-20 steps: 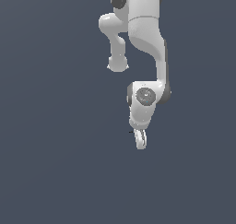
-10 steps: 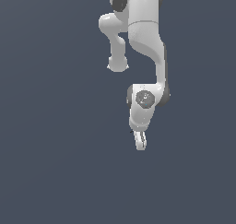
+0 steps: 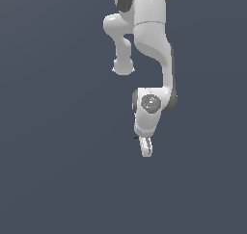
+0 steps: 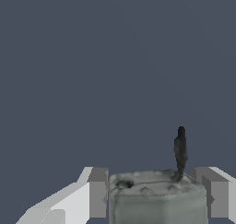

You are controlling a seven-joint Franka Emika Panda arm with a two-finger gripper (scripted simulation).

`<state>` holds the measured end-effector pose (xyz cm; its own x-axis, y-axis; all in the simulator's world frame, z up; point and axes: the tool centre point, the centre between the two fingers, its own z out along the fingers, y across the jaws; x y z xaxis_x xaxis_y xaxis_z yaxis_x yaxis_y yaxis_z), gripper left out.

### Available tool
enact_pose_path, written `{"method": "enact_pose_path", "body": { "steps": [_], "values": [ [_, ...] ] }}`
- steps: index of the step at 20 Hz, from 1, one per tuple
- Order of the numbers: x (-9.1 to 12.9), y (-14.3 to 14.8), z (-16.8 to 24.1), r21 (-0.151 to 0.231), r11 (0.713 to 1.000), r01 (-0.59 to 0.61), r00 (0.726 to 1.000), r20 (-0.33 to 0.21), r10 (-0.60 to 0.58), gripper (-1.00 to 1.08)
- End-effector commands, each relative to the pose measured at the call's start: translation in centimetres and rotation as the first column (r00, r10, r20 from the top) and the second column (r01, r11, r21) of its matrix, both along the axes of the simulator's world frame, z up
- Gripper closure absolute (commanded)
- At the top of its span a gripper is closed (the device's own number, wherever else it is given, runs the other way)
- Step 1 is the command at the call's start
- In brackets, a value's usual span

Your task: Pick up the object and move it to a goal position.

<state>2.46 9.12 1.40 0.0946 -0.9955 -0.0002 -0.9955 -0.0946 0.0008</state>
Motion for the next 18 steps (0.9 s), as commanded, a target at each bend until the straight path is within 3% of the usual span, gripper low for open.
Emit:
{"method": "enact_pose_path", "body": {
  "steps": [1, 12, 18],
  "values": [
    [0.2, -0.9, 0.3, 0.0, 1.0, 0.002, 1.0, 0.001, -0.002, 1.08],
    [2.5, -9.6, 3.6, 0.0, 1.0, 0.001, 1.0, 0.001, -0.001, 1.08],
    [3.0, -11.1, 4.2, 0.0, 1.0, 0.001, 1.0, 0.001, -0.001, 1.08]
  ]
}}
